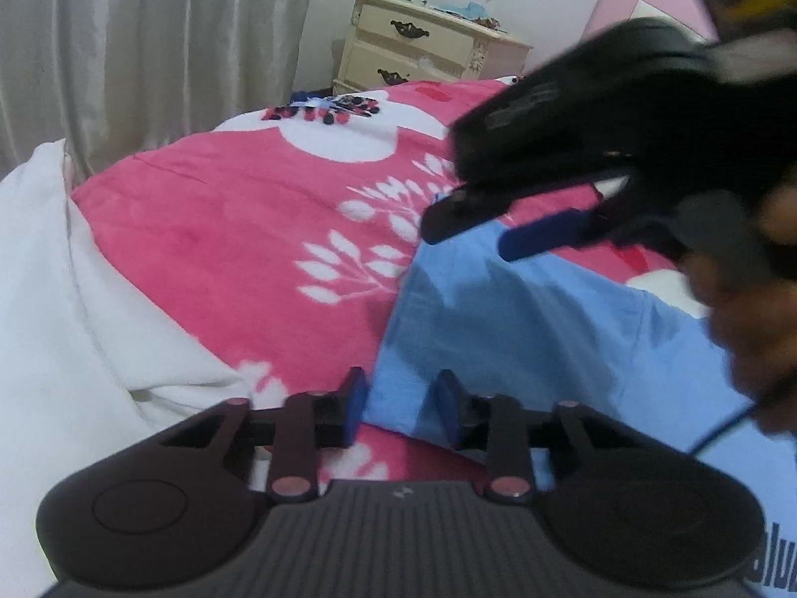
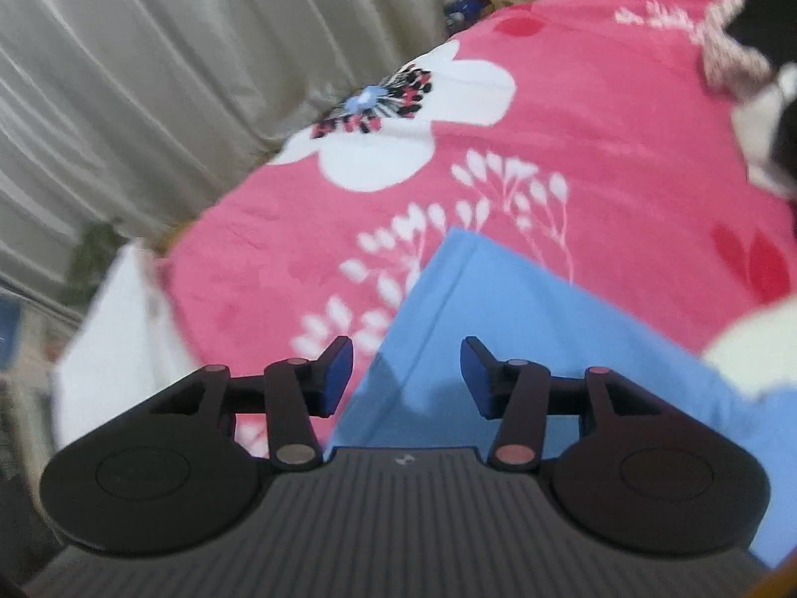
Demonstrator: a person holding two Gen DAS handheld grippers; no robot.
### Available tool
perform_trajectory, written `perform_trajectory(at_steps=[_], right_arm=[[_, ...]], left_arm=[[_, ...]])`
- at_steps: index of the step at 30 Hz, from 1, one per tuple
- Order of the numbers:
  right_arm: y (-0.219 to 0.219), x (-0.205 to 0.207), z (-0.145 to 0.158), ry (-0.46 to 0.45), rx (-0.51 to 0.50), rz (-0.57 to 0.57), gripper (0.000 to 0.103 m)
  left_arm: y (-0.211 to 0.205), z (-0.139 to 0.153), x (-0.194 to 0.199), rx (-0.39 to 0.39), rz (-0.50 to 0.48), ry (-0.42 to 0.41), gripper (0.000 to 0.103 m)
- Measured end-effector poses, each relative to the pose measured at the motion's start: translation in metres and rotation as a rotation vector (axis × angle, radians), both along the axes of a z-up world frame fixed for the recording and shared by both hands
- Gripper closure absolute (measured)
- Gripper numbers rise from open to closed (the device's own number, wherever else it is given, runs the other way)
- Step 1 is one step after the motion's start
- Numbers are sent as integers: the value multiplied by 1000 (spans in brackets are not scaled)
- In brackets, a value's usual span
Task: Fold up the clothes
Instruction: 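Pinch the T-shirt hem with the left gripper while the right gripper pinches beside it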
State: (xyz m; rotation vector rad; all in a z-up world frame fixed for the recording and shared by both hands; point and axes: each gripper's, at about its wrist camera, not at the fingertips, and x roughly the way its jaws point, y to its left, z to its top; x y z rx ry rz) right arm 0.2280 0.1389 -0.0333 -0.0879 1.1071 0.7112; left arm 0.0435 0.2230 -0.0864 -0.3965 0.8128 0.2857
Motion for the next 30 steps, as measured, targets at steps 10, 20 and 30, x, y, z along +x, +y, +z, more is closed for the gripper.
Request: perform_trajectory(at_steps=[10, 20, 30], right_arm=[[24, 15, -25, -32, -119, -6, 87], [-47, 11, 19, -22, 124, -103, 99], [-159, -21, 47, -59, 239, -236, 99]], left_arm=[[-1, 7, -6, 1, -41, -69, 99], [-49, 53, -25, 107, -284, -260, 99], [-95, 59, -28, 88, -493, -274, 98]])
